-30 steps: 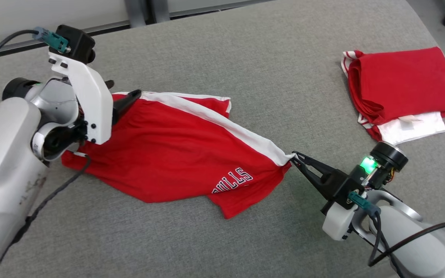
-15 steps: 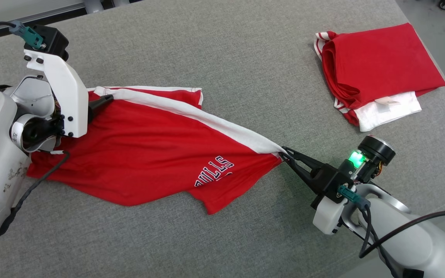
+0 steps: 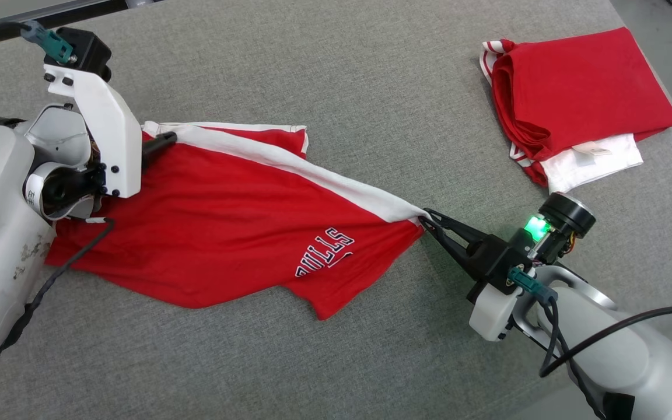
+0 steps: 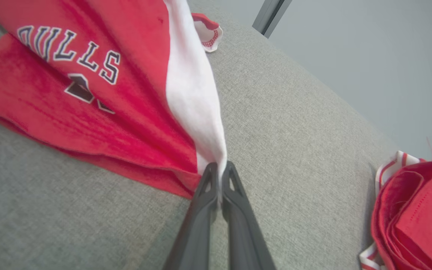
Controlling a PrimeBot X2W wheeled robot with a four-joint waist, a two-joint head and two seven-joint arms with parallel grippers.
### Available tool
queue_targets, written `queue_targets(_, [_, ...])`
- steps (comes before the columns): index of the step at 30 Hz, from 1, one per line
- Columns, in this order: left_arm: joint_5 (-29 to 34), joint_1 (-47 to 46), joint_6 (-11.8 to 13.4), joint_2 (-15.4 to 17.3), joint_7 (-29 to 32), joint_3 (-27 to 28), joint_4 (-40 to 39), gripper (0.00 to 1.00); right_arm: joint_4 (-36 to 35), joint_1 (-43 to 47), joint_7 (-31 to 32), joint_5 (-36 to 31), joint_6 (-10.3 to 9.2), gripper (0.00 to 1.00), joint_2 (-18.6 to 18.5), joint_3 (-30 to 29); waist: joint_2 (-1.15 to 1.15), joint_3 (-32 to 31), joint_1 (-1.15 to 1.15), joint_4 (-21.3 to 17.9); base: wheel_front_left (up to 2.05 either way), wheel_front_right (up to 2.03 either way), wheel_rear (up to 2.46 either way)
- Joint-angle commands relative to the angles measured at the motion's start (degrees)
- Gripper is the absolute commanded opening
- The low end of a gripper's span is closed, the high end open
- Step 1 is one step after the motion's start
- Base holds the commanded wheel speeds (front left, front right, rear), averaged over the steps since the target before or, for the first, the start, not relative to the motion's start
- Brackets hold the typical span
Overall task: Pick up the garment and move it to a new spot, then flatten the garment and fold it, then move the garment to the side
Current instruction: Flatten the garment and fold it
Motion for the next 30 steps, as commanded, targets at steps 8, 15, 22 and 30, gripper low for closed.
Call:
queue_targets(8, [-2.25,-1.99,0.01,-0.22,-4.02,-0.94,-1.19,0.0,1.15,-0.9,-0.49,0.52,-0.09,0.0,-0.5,-0.55,0.0,-0.79,0.0,1.31,0.0,0.0,0.0])
queue_targets(15, [-4.74,-2.19,0.0,-0.71,-10.63,-1.91,-4.61,0.0,0.55,-1.83,-0.61,2.8,-0.09,0.0,-2.39,-4.99,0.0,-4.57,0.0,4.49,0.0,0.0,0.0])
queue_targets(22, [-6.76,-2.8,0.0,-0.77,-21.91,-1.24,-9.18,0.0,-0.21,-5.16,-0.6,4.0,-0.11,0.0,-5.78,-12.28,0.0,-10.2,0.0,9.03,0.0,0.0,0.0])
queue_targets(30, [-7.41,-1.01,0.02,-0.49,-32.98,-1.39,-13.51,0.0,-1.15,-9.52,-0.58,1.94,-0.11,0.0,-8.32,-18.14,0.0,-16.6,0.0,13.86,0.0,0.0,0.0])
